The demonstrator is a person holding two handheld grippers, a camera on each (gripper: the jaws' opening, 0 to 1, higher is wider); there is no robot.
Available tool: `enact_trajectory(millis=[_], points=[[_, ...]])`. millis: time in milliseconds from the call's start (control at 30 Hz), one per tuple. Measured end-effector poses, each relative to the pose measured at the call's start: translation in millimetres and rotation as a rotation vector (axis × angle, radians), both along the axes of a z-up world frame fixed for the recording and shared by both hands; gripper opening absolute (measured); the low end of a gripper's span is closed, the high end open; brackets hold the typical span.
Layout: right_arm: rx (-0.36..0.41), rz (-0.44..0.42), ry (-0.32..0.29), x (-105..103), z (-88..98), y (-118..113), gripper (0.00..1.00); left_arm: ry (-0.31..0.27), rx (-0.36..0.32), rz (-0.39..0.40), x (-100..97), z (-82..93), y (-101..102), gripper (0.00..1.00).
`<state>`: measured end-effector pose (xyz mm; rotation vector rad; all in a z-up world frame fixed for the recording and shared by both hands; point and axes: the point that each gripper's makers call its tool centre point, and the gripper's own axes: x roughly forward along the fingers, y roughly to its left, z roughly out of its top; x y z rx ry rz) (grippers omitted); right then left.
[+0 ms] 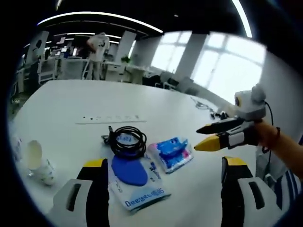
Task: Arrange the tabletop items into an orderly group along one side of the table until the central work area is clear of visible clutter.
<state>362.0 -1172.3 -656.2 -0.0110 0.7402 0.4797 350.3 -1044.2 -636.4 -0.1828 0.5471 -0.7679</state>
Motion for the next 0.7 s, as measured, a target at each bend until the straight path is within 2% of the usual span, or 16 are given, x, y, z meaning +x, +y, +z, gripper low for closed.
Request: enact_trajectory(millis=[100, 233, 300, 400, 533, 700], points=[[0.016, -0.018, -0.007, 2, 1.6, 7, 0.63, -0.009, 0.01, -0.008, -5.0, 3.0, 7, 0.99], [0.013, -0.009, -0.016, 4, 2.5, 17, 0.62, 0.003, -0.019, -0.003, -11.7, 7.3, 15, 0.99], [0.009, -0.003, -0.019, 5, 2.9, 21, 0.62, -0.016, -0.012, 0.0, -14.8, 10.0, 21, 0.99], [0.042, 0.006, -0.008, 8, 1.9, 31, 0.61, -0.017, -0.011, 0.001, -19.8, 12.5, 27, 0.99], [0.041, 0.01, 0.0, 13, -2.2, 38, 0.59, -0.01, 0.008, 0.0, -26.8, 10.5, 38, 0.99], [0.098, -0.001, 0.021, 20, -4.3, 47, 0.58, -0.022, 0.005, 0.003, -35.2, 12.1, 51, 0.99]])
